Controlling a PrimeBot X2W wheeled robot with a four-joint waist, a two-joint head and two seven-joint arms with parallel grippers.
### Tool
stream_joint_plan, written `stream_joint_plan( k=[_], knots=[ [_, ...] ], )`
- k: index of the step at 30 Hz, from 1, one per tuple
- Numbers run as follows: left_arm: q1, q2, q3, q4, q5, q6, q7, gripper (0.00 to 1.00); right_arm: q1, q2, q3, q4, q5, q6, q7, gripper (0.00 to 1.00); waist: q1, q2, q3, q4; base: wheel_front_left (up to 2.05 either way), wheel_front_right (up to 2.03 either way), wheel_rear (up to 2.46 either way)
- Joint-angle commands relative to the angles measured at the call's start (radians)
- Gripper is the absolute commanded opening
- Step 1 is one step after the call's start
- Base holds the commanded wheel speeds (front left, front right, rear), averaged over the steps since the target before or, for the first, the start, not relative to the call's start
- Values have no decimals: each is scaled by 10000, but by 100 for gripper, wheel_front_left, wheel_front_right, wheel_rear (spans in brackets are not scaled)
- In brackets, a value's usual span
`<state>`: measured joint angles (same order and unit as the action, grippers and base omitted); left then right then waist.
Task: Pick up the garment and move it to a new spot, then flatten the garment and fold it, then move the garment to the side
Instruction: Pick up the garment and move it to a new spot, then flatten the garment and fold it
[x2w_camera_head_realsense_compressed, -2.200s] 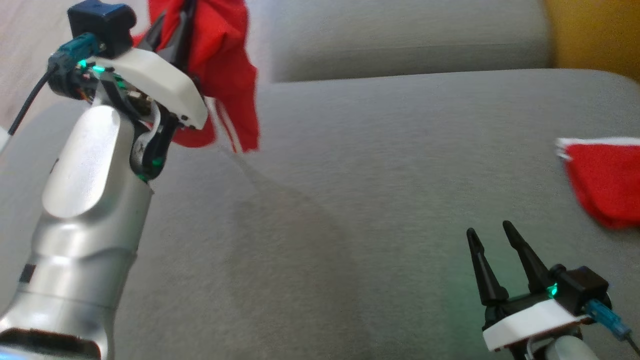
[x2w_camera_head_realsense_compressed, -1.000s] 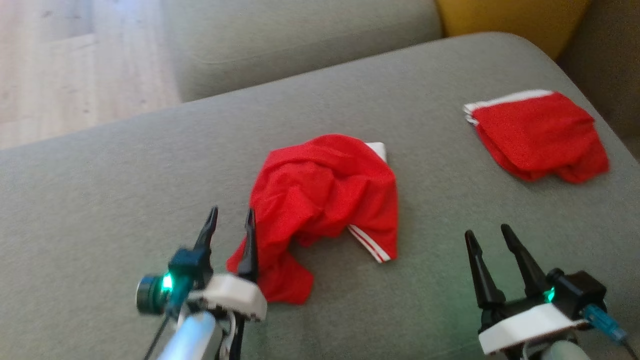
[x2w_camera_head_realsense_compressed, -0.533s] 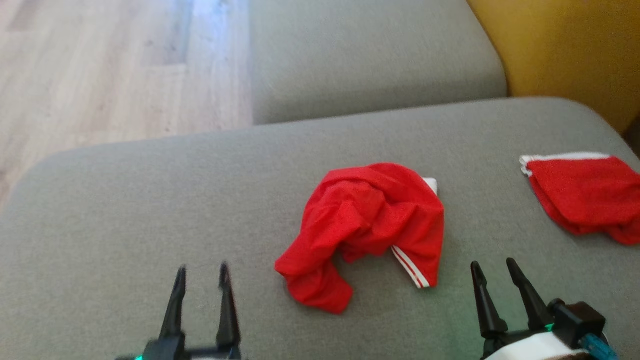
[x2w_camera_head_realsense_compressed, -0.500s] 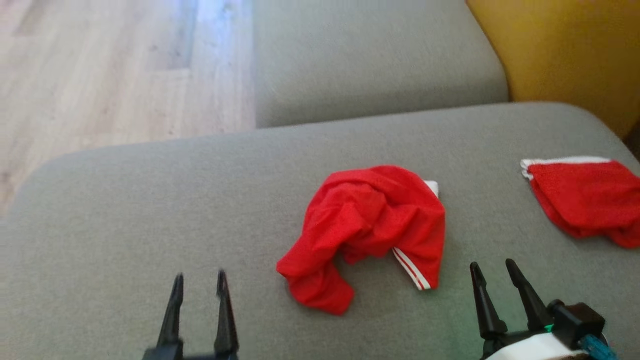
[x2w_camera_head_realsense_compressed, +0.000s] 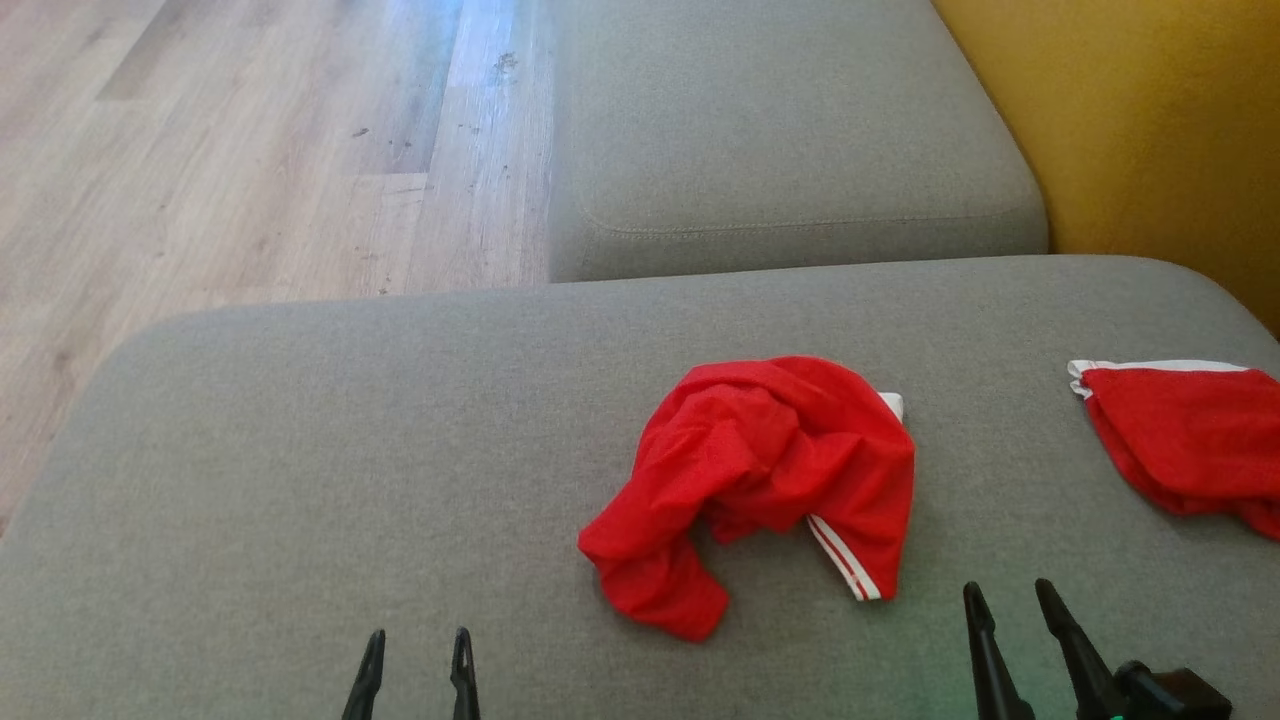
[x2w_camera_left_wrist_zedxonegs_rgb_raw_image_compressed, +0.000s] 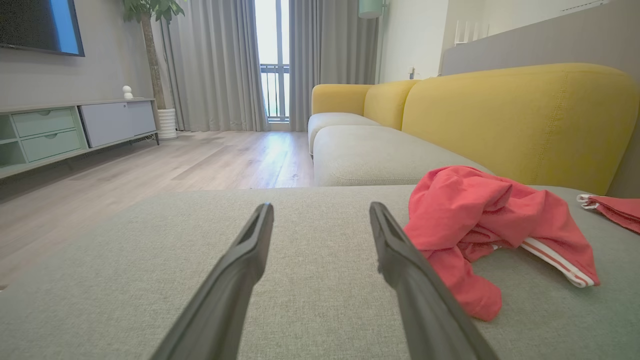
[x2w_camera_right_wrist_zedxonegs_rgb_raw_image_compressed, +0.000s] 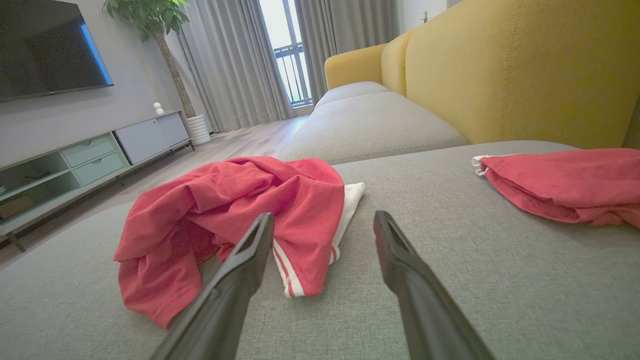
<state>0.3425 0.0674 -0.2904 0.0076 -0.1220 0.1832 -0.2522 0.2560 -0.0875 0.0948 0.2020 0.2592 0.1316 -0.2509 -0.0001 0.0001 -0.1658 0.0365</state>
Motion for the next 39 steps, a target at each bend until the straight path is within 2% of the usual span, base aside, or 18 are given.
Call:
stream_joint_plan(
  k=[1, 24, 32, 39],
  knots=[
    [-563, -160, 334, -279, 77, -54, -95, 100, -376, -83, 264, -347, -87, -9, -109, 100, 1, -1, -9, -19, 0, 0, 0],
    [-827, -171, 178, -111, 194, -3, -95, 100, -462, -84, 399, -353, -84, -9, -109, 100, 1, -1, 49, -58, 0, 0, 0],
    [-1457, -171, -601, 422, 372, -460, -95, 100, -657, -197, 405, -497, -159, -9, -109, 100, 1, -1, 505, -608, 0, 0, 0],
    [-2992, -171, -2009, 1661, 330, -1122, -95, 100, -972, -456, 269, -719, -235, -9, -109, 100, 1, -1, 1188, -1575, 0, 0, 0]
  ],
)
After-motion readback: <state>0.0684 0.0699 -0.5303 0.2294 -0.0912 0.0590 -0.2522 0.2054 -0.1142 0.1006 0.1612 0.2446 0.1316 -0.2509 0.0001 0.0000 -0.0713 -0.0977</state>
